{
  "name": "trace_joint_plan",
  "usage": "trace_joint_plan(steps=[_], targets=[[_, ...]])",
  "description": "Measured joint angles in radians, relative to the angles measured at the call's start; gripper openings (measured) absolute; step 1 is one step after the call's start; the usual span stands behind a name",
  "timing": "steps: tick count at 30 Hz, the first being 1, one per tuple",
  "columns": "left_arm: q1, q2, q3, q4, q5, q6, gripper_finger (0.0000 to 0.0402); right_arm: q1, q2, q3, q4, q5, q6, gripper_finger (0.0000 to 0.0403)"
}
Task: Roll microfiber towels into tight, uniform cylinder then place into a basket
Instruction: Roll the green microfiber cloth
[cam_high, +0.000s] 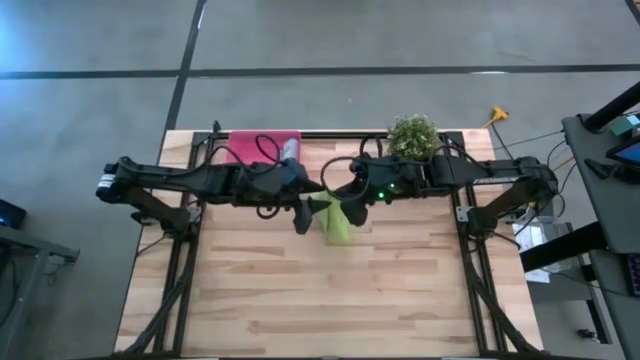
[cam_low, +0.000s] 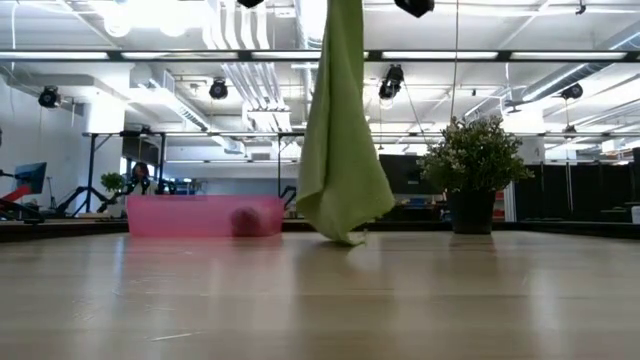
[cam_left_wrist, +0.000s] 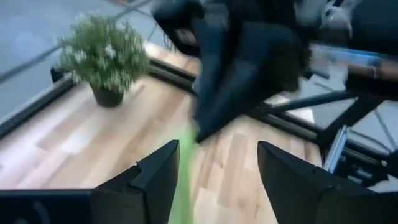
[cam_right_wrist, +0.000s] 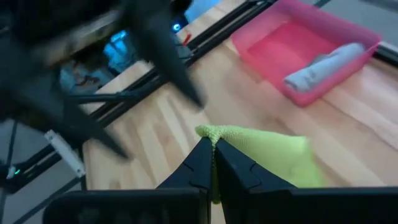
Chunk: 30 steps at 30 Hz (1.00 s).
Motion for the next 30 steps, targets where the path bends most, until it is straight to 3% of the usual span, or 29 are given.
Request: trace_joint_plan(steps=[18, 25, 30], targets=[[0.015, -0.004, -0.015, -0.085, -0.138, 0.290, 0.0200, -0.021, -0.001, 0.048, 0.001, 0.007, 0.038, 0.0008], [0.016, -0.005, -0.035, -0.240, -0.126, 0.267, 0.0200, -0.023, -0.003, 0.048, 0.009, 0.008, 0.051, 0.0008], [0.017, -0.020, -0.115, -0.265, -0.098, 0.264, 0.0200, -0.021, -0.008, 0.048, 0.037, 0.007, 0.047, 0.0008]])
